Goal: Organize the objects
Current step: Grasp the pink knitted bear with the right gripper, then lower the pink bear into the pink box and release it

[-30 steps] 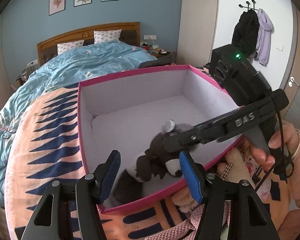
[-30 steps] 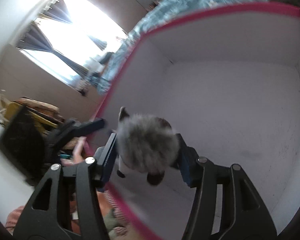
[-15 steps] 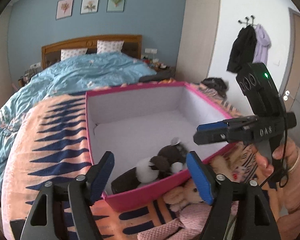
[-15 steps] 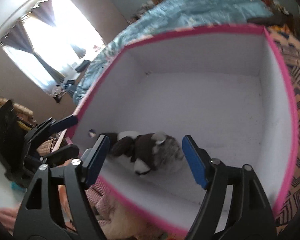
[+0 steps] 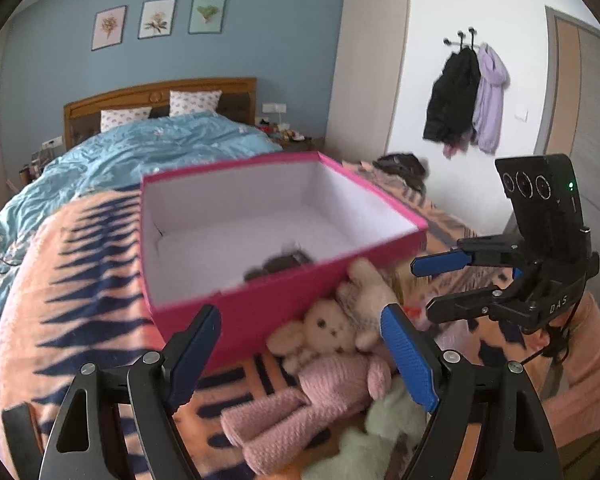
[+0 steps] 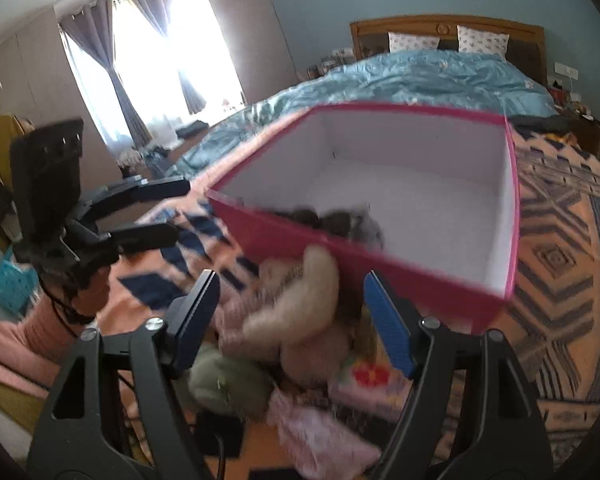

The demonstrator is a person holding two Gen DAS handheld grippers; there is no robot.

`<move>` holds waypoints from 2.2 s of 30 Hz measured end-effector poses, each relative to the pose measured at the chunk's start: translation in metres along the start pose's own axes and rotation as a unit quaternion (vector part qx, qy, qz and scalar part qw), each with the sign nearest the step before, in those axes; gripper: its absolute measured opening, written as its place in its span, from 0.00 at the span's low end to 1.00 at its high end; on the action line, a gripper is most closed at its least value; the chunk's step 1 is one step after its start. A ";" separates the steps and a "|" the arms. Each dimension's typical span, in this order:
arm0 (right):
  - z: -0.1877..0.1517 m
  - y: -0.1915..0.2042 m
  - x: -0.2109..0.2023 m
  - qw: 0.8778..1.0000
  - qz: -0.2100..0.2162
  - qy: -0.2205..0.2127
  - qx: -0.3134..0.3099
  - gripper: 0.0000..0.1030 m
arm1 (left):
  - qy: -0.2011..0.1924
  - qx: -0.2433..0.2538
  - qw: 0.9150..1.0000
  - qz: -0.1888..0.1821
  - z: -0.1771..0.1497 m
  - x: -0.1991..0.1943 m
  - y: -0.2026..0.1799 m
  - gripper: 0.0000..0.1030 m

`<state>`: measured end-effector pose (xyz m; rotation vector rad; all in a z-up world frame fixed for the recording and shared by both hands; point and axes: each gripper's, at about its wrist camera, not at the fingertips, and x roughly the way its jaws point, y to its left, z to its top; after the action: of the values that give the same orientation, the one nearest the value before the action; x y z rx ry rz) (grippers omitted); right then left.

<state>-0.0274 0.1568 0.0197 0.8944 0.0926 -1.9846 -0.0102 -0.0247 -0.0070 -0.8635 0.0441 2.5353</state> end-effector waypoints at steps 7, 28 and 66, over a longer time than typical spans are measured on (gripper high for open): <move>-0.029 0.001 0.023 0.998 -0.029 0.056 -0.003 0.56 | 0.042 -0.011 0.999 -0.010 -0.023 0.022 -0.003 0.81; -0.036 0.007 0.059 0.993 -0.087 0.072 -0.021 0.50 | 0.124 -0.046 0.988 -0.076 -0.055 0.054 -0.004 0.42; 0.024 0.052 -0.033 0.994 -0.044 -0.082 -0.056 0.48 | -0.043 0.031 0.998 -0.018 0.035 -0.036 -0.005 0.41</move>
<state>0.0097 0.1409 0.0722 0.6629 0.1500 -2.1042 -0.0026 -0.0296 0.0425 -0.7259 0.0786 2.5212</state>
